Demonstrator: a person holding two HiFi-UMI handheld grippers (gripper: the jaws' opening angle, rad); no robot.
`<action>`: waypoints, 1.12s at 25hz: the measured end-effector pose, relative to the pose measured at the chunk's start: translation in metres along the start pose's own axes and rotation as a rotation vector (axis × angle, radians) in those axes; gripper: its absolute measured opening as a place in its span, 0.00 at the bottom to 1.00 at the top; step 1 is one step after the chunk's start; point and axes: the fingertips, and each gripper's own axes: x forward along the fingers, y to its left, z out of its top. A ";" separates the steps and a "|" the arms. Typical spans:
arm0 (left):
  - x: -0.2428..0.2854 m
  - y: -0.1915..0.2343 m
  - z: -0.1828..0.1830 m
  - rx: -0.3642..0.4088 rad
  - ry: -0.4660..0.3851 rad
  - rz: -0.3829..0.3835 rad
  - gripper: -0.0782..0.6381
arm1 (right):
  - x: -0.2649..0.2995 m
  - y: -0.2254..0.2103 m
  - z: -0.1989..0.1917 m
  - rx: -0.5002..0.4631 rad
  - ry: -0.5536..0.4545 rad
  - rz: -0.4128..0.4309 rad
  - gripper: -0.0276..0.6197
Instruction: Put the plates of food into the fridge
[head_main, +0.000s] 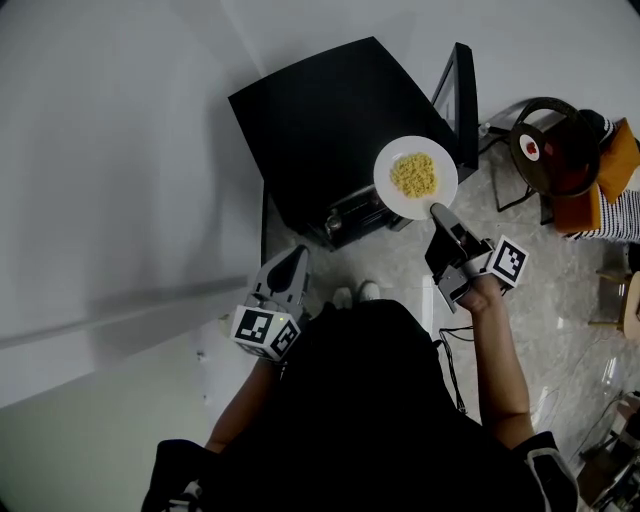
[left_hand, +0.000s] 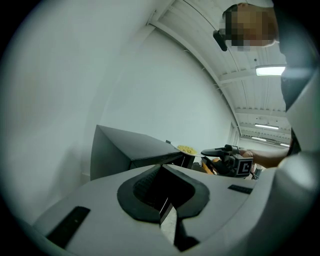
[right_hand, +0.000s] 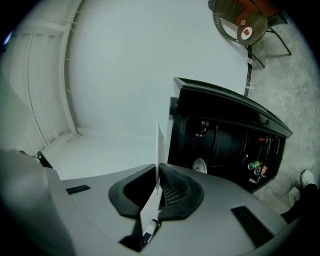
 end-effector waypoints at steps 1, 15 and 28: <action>-0.005 -0.005 0.000 0.003 0.000 0.000 0.14 | -0.011 0.004 -0.004 0.001 0.005 0.006 0.11; -0.018 -0.027 -0.010 0.015 0.031 -0.004 0.14 | -0.084 0.001 -0.029 0.024 0.051 0.041 0.10; -0.028 -0.019 -0.013 0.008 0.025 0.051 0.14 | -0.040 -0.097 -0.033 0.063 0.013 -0.049 0.10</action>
